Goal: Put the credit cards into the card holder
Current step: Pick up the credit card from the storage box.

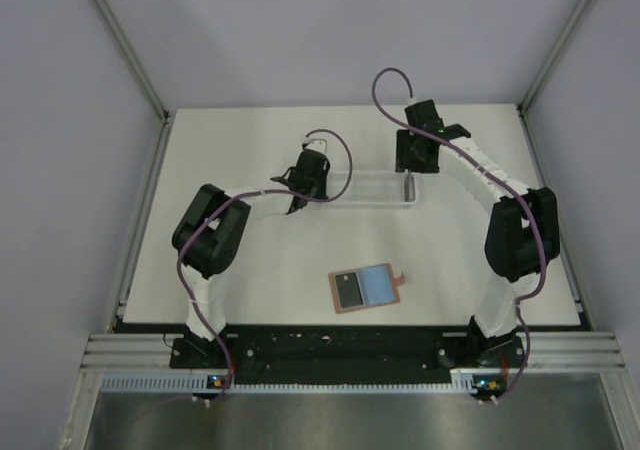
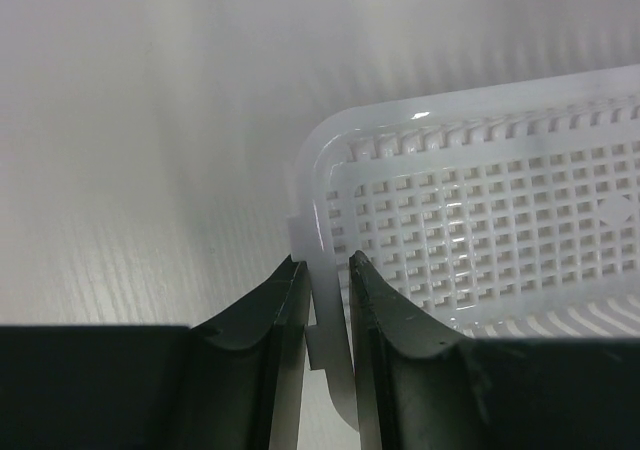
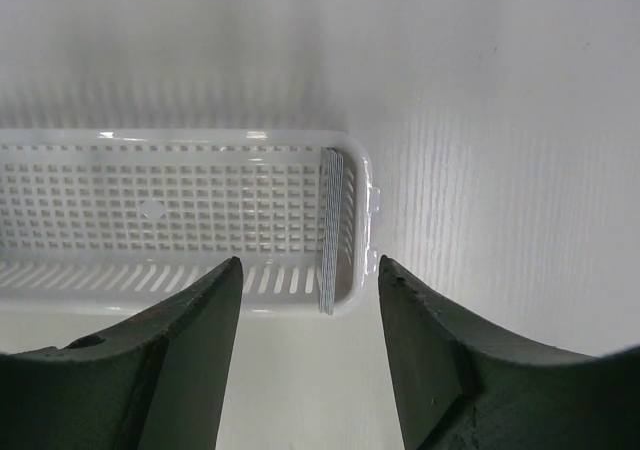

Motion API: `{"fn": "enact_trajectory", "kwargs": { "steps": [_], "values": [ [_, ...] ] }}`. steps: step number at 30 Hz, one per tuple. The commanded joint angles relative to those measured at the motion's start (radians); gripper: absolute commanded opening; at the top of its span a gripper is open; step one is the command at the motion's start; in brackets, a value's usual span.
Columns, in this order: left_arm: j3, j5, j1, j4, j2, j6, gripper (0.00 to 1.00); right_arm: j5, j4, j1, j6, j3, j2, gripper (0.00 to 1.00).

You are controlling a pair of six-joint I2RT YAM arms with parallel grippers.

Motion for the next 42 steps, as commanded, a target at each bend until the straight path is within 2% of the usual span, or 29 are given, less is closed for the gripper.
{"fn": "enact_trajectory", "kwargs": {
  "steps": [1, 5, 22, 33, 42],
  "values": [
    [-0.026, -0.053, 0.006, -0.014, -0.055, -0.018, 0.28, -0.057, 0.021, -0.012, 0.015, 0.011, 0.027, 0.57],
    [-0.04, -0.07, 0.006, -0.022, -0.061, -0.03, 0.28, -0.063, 0.021, -0.011, 0.021, -0.01, 0.043, 0.58],
    [-0.037, -0.071, 0.004, -0.025, -0.063, -0.041, 0.27, 0.099, 0.015, 0.014, 0.015, -0.025, 0.132, 0.58],
    [-0.032, -0.071, 0.006, -0.026, -0.058, -0.041, 0.27, 0.081, 0.015, 0.02, 0.017, -0.015, 0.188, 0.58],
    [-0.031, -0.074, 0.006, -0.027, -0.056, -0.045, 0.27, 0.176, 0.007, 0.022, 0.009, -0.036, 0.164, 0.56]
  ]
}}
